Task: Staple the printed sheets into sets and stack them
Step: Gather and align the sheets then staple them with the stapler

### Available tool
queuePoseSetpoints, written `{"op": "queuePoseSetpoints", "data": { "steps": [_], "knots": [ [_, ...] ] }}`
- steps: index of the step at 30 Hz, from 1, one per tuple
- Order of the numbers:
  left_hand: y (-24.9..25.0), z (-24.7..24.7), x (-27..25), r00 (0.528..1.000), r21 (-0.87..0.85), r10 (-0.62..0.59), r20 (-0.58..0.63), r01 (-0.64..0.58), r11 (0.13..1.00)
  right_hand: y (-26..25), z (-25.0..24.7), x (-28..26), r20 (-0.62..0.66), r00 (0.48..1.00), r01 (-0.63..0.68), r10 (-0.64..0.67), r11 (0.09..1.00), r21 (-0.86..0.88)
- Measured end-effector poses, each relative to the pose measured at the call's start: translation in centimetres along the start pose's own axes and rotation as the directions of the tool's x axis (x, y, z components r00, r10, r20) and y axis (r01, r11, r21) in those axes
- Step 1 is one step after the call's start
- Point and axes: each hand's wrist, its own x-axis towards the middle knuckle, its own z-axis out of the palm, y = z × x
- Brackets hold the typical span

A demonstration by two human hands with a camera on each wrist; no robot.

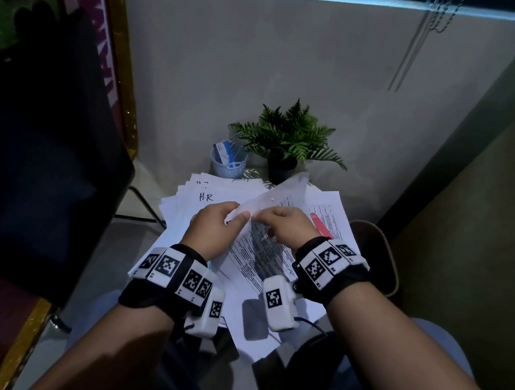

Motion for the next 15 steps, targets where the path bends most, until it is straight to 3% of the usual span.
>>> {"op": "queuePoseSetpoints", "data": {
  "steps": [9,15],
  "knots": [
    [0.3,0.3,0.9,0.998,0.065,-0.056,0.001,0.055,0.996,1.4,0.9,1.1,-0.145,0.977,0.144,-0.156,0.986,-0.087],
    [-1.1,0.3,0.9,0.992,0.137,-0.128,-0.018,0.129,0.982,1.1,-2.7,2.8,-0.360,0.915,0.165,-0.182,0.983,-0.078]
  ]
}}
